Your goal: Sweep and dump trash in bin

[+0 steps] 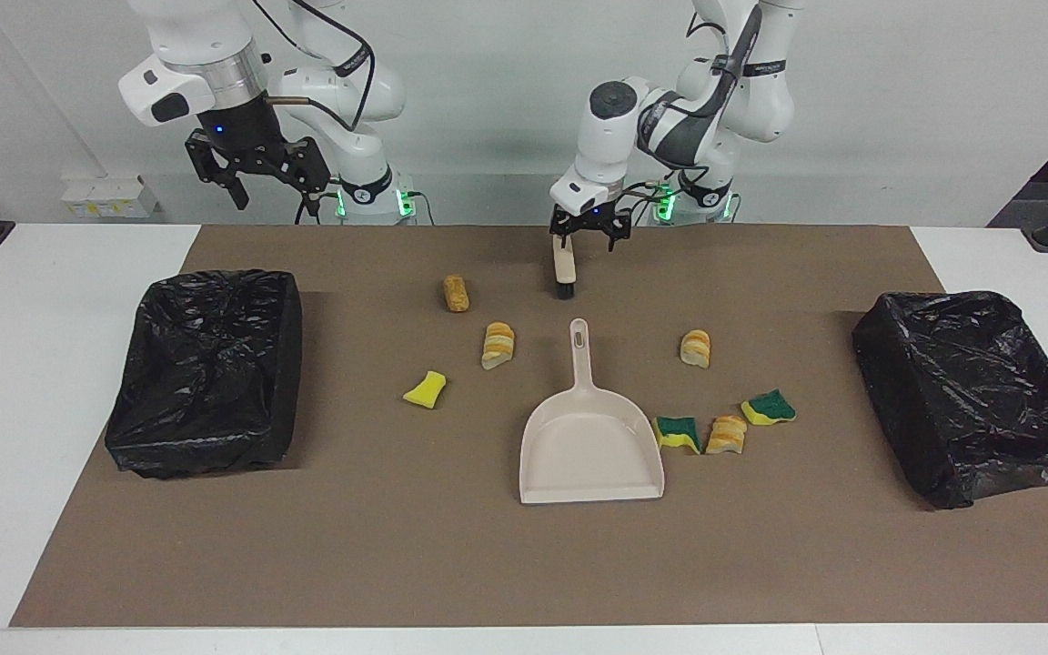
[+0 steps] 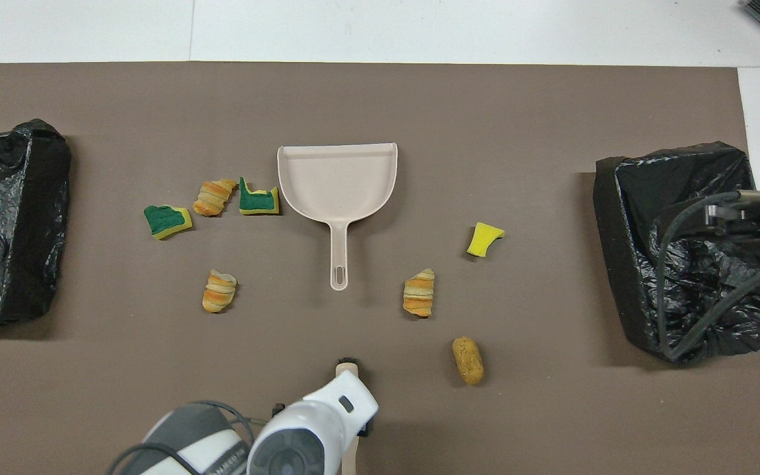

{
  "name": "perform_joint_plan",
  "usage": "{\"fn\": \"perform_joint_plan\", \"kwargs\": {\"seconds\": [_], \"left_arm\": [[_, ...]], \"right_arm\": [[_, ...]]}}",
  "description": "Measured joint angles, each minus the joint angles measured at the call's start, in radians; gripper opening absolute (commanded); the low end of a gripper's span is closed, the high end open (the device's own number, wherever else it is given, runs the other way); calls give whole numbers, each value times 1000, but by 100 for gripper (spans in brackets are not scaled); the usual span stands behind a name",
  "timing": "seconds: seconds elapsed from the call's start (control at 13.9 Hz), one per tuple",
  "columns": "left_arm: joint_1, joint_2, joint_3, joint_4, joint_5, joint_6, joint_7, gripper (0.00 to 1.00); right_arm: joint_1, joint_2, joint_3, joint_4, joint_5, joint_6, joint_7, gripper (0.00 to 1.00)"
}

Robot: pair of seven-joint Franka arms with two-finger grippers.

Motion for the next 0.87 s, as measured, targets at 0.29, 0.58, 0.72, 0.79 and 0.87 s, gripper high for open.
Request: {"fn": "perform_joint_plan", "kwargs": {"seconds": [0.29,0.58,0.72,0.79,0.87], "left_arm": [[-174,-19,0,-59,0,79,-172,100],[-230,-51,1,-93,0,79,-241,86],[-232,-60,4,-107,0,81,-245,70],[-232,-61,6,-111,0,83,-245,57],[-232,-61,7,-113,0,82,-245,36]], "right_arm": [[-2,-1,-2,0,0,-17,-1,100],[-3,-1,2,-6,1,1,-1,100],[38,9,8,-34,2,79,11,100],[81,24,10,-57,2,133,53,100],[131,47,11,-73,1,181,112,100]]}}
